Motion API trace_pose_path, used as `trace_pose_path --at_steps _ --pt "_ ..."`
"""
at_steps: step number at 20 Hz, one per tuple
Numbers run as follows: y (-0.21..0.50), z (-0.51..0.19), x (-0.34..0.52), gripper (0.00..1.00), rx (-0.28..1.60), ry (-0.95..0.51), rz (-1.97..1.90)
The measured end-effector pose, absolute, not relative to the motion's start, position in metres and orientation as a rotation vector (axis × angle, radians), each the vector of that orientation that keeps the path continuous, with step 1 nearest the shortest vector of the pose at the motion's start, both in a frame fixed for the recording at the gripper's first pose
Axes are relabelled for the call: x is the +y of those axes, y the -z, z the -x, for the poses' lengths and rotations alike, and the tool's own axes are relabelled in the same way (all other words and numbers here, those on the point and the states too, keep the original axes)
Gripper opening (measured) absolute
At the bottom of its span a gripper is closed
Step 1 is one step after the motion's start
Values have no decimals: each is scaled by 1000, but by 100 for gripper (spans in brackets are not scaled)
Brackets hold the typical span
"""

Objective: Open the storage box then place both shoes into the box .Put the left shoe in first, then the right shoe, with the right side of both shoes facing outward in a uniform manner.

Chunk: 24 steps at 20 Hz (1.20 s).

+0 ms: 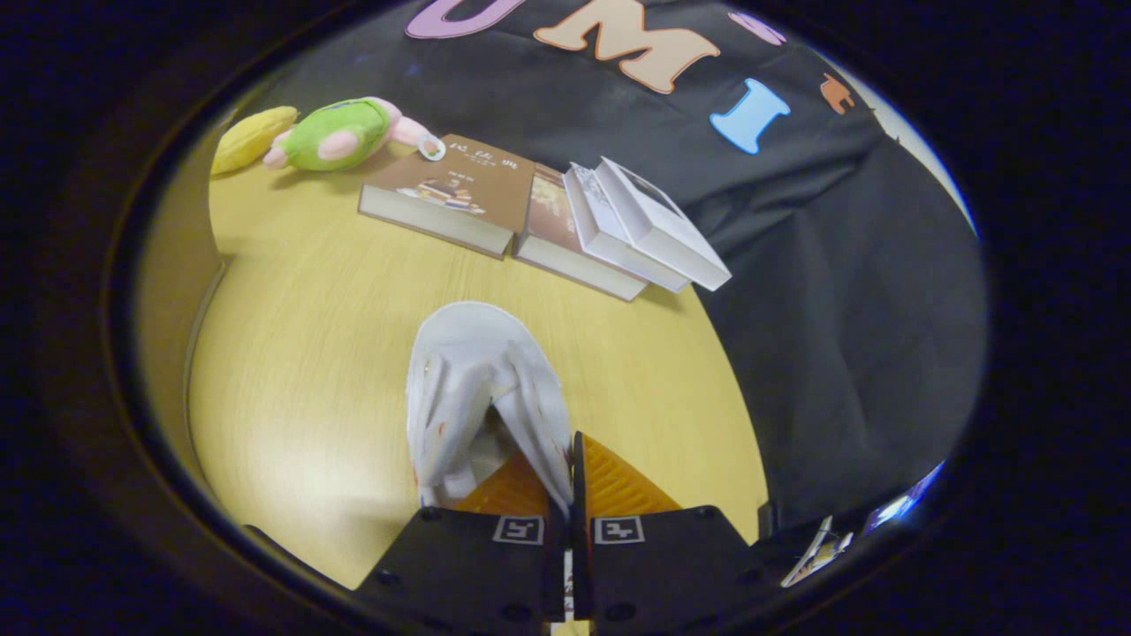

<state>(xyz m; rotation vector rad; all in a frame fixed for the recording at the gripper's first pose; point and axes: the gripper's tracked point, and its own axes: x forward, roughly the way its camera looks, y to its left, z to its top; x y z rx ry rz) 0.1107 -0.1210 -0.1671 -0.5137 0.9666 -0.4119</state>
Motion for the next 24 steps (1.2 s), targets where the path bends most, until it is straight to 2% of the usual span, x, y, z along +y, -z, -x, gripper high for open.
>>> trace_pose_path --at_steps 7,9,12,18,21,24 --pt "24 -86 -98 5 873 586 607" --pt "-18 -88 -71 5 820 595 577" --pt "-50 -101 -9 5 739 509 470" --pt "-33 -137 131 5 720 220 357" --pt "11 -146 172 5 791 163 247" --pt "49 -142 177 5 874 149 224"
